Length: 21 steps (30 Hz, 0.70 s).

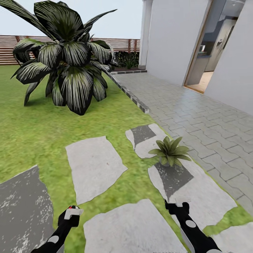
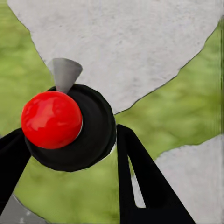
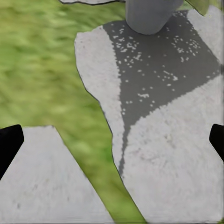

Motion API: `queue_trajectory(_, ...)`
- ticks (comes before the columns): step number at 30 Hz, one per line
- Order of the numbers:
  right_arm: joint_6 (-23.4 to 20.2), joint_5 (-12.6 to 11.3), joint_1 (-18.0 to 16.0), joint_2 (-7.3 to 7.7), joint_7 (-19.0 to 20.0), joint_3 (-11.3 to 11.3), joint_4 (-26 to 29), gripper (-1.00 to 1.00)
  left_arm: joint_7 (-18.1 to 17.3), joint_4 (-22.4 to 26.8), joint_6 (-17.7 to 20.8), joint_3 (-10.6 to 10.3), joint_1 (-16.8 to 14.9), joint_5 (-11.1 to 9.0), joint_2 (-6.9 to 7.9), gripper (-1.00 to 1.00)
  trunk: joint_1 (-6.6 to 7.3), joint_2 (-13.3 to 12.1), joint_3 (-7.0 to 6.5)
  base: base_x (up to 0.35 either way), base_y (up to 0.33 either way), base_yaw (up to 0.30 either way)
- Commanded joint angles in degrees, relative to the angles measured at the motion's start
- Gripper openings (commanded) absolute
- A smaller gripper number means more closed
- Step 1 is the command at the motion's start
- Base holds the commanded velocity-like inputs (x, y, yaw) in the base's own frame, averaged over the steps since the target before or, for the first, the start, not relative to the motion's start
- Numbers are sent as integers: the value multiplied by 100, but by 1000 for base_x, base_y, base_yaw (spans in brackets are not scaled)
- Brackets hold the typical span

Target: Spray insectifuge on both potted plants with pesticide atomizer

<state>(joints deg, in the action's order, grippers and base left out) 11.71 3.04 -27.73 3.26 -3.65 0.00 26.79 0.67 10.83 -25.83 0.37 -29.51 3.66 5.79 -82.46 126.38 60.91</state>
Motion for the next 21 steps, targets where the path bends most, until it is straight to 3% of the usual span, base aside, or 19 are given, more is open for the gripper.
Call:
queue_trajectory(1,15,33,-4,-1,-22,0,-7,100,4,-2,-18,5,-2,38,2,-100,1,2,-2,0,0,-264)
queue_trajectory(21,15,33,-4,-1,-22,0,-7,100,4,-3,-18,6,-2,38,2,-100,1,2,-112,0,0,-263)
